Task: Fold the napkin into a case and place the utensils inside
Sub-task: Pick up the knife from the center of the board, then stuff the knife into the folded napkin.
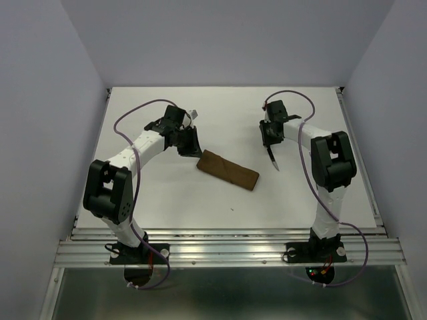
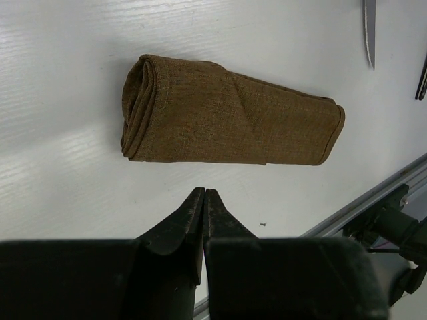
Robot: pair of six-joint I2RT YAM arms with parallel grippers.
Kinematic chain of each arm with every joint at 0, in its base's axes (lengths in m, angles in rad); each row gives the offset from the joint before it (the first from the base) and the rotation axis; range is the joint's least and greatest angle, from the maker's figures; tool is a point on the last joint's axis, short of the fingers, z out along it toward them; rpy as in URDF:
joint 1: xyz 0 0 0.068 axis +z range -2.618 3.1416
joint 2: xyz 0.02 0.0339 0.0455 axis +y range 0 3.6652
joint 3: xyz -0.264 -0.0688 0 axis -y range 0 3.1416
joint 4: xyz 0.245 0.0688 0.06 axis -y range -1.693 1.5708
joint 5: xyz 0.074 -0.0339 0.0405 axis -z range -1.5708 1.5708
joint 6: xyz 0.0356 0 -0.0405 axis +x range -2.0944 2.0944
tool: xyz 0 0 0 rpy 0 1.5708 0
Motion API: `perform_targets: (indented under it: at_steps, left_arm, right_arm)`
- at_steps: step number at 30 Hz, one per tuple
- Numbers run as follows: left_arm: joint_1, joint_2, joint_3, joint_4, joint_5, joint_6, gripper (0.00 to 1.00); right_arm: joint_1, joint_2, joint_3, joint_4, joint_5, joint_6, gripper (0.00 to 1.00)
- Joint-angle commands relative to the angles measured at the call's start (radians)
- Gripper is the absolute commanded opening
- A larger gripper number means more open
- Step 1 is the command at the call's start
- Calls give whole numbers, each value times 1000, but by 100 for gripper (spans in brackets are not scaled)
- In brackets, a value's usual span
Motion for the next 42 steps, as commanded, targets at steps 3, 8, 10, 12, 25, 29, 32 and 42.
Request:
perform_targets:
  at_steps: [3,8,10,12,25,29,32,42]
  left_arm:
    - [-13,2,-9,20,2,-1,13]
    - [-15,2,2,17,-11,1,13]
    - [-15,0,8,11,-47,10,13]
    - [-7,3,-3,19,-102,15,13]
    - [27,100,26,58,-37,6,13]
    - [10,63,45,69,-32,-1,13]
    - [-1,90,63,68,-18,-1,13]
    - [-32,189,138,74,-38,4,13]
  right_arm:
    - [16,15,-95,-179,55,17,34]
    - [16,31,-78,-164,64,23,20]
    - [16,32,-69,-154,70,28,11]
    - [28,9,-68,-141,70,12,5]
    - [100,-210,-152,-44,55,-124,1]
    - [139,-244,-150,-94,75,-149,1]
    - [166,-264,-147,-139,93,-157,1]
    - [298,-380,-180,-245,110,-184,1]
